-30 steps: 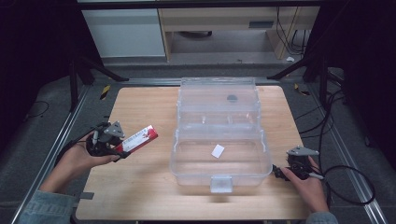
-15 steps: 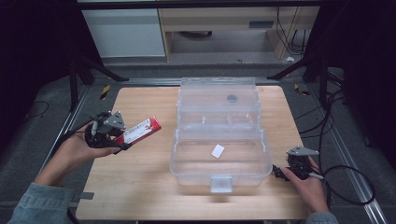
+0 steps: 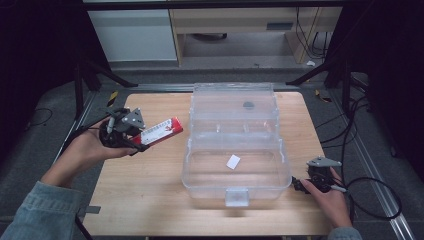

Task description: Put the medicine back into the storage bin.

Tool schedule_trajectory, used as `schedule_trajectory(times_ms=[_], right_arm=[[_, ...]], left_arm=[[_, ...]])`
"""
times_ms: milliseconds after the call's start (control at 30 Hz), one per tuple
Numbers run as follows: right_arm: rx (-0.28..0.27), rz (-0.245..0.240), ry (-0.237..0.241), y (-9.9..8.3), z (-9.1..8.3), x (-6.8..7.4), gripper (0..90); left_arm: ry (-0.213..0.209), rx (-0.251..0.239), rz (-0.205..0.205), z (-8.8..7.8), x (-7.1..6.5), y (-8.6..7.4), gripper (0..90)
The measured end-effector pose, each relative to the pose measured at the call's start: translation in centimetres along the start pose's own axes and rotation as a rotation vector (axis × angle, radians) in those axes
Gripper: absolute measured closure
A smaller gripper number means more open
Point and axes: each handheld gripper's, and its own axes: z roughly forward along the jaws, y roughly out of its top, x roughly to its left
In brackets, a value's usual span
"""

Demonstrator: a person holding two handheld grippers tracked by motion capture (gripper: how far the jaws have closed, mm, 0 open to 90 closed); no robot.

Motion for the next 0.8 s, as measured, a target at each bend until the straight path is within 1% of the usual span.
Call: schedule_trajectory(times_ms=[33, 67, 100, 167, 200, 233, 267, 400, 433, 467, 533, 700, 733, 767, 800], right_arm=[[0.000, -0.001, 0.000, 0.0, 0.0, 0.0, 6.8], [0.000, 0.000, 0.000, 0.0, 0.0, 0.0, 6.8], [0.000, 0.000, 0.001, 0.0, 0.0, 0.0, 6.8], [0.000, 0.000, 0.000, 0.0, 0.0, 0.0, 6.8], [0.000, 0.000, 0.000, 0.0, 0.0, 0.0, 6.8], [0.000, 0.000, 0.000, 0.0, 0.0, 0.0, 6.8], [0.000, 0.000, 0.000, 0.0, 0.0, 0.0, 6.8], [0.000, -0.001, 0.000, 0.0, 0.0, 0.0, 6.8], [0.000, -0.001, 0.000, 0.0, 0.0, 0.0, 6.8], [0.000, 0.000, 0.001, 0.0, 0.0, 0.0, 6.8], [0.000, 0.000, 0.000, 0.0, 0.0, 0.0, 6.8], [0.000, 0.000, 0.001, 0.0, 0.0, 0.0, 6.8], [0.000, 0.000, 0.001, 0.0, 0.0, 0.0, 6.8], [0.000, 0.000, 0.001, 0.0, 0.0, 0.0, 6.8], [0.000, -0.001, 0.000, 0.0, 0.0, 0.0, 6.8]], left_arm=[[0.000, 0.000, 0.000, 0.0, 0.0, 0.0, 51.0], [-0.002, 0.005, 0.012, 0.1, 0.0, 0.7, 51.0], [-0.002, 0.005, 0.012, 0.1, 0.0, 0.7, 50.9], [-0.005, 0.007, 0.027, 0.1, 0.0, 1.5, 50.9], [-0.005, 0.006, 0.040, 0.2, -0.1, 2.3, 50.9], [-0.005, 0.006, 0.040, 0.2, -0.1, 2.3, 51.0], [-0.005, 0.009, 0.051, 0.2, -0.2, 2.8, 51.0], [-0.013, 0.007, 0.071, 0.4, -0.6, 4.1, 51.0], [-0.013, 0.007, 0.071, 0.4, -0.6, 4.1, 50.9], [-0.019, 0.008, 0.084, 0.6, -0.8, 4.4, 50.9], [-0.030, 0.015, 0.097, 0.8, -1.0, 4.9, 51.0], [-0.035, 0.016, 0.113, 0.9, -1.3, 5.7, 51.0], [-0.039, 0.019, 0.119, 1.1, -1.5, 6.1, 51.0], [-0.039, 0.019, 0.119, 1.1, -1.5, 6.1, 50.9], [-0.042, 0.024, 0.128, 1.4, -1.6, 6.6, 51.0]])
